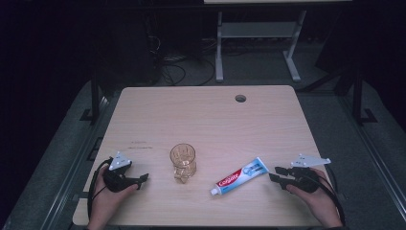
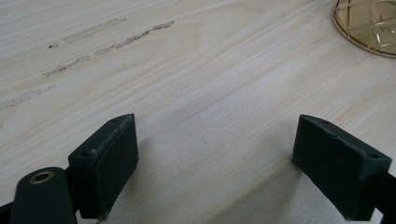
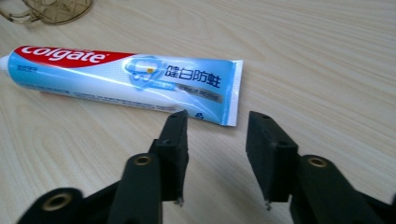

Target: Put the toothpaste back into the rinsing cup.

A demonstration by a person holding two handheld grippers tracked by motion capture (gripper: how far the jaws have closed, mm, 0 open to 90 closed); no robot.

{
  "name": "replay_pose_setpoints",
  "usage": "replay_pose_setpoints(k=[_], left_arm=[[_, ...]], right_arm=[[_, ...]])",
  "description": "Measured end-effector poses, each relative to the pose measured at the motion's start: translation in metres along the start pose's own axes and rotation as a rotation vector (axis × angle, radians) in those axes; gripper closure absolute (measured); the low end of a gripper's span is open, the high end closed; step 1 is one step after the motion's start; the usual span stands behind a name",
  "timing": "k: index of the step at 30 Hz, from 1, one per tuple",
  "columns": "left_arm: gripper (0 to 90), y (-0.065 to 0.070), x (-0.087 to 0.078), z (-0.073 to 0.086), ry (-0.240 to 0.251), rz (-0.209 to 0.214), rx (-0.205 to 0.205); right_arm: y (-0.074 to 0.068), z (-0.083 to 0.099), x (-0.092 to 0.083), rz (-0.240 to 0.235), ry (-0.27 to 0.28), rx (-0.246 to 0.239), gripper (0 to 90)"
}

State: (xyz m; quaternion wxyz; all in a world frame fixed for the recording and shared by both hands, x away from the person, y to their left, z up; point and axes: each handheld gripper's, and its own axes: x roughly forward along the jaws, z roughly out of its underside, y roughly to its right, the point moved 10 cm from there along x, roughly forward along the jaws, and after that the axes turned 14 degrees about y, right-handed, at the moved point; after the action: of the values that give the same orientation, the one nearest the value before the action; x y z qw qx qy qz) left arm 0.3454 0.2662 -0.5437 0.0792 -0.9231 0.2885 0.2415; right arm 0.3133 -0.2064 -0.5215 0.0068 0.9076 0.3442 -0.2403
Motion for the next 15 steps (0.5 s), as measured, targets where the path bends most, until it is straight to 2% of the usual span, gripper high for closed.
replay_pose_setpoints(k=[10, 15], left_arm=[[13.5, 0.000, 0.000, 0.000, 0.000, -0.001, -0.001], [13.6, 0.000, 0.000, 0.000, 0.000, -0.001, 0.000]], right_arm=[[-0.016, 0.000, 0.005, -0.053, -0.011, 0.000, 84.3], [-0.020, -0.001, 0.008, -0.065, -0.001, -0.012, 89.4]])
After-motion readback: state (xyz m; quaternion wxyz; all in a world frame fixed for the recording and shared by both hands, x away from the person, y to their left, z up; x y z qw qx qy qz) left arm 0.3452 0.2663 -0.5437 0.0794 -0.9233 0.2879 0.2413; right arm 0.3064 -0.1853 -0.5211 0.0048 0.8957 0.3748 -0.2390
